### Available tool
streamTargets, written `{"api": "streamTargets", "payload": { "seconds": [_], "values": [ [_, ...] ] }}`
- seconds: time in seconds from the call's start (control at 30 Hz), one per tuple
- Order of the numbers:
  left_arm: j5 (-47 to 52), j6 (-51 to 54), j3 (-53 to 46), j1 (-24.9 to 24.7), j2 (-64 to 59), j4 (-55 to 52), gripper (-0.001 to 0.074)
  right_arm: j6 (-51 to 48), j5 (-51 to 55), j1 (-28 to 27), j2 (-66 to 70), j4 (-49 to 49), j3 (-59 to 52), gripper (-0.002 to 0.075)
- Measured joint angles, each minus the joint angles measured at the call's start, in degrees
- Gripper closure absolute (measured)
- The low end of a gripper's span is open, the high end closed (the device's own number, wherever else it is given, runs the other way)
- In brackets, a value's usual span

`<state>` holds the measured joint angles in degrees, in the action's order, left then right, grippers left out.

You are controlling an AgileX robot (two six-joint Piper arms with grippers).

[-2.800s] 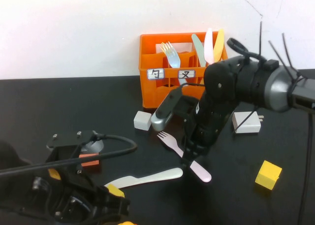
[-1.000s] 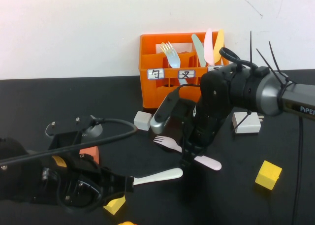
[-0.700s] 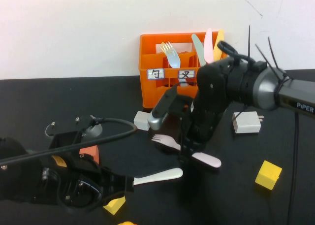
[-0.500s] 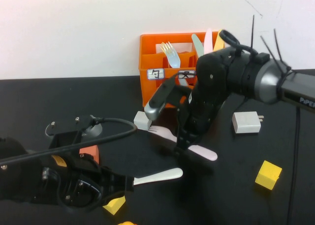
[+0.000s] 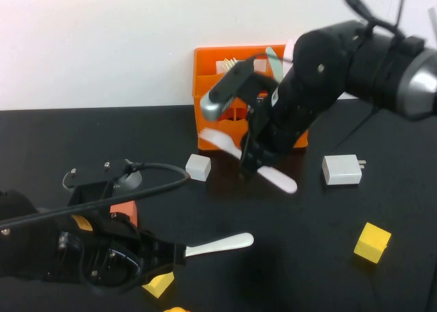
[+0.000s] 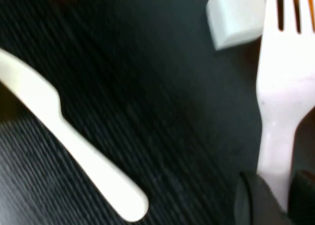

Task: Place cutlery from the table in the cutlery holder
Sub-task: Place the fork on the box

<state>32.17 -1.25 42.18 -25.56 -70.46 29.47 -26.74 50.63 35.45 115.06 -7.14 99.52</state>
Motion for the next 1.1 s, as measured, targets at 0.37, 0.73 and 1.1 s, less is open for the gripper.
{"api": "streamTargets", "payload": {
  "seconds": [0.37, 0.73, 1.1],
  "values": [
    [-0.2, -0.1, 0.0, 0.0, 0.0, 0.0, 0.0736, 1.8, -13.5, 0.0, -8.7, -0.1, 0.0, 0.0598],
    [-1.8, -0.1, 0.0, 0.0, 0.0, 0.1, 0.0736, 5.3, -36.7, 0.0, -9.1, 1.2, -2.1, 0.0598],
    [-2.4, -0.1, 0.0, 0.0, 0.0, 0.1, 0.0736, 5.7, -56.9, -2.9, -8.7, -2.8, -11.5, 0.0598]
  ]
}}
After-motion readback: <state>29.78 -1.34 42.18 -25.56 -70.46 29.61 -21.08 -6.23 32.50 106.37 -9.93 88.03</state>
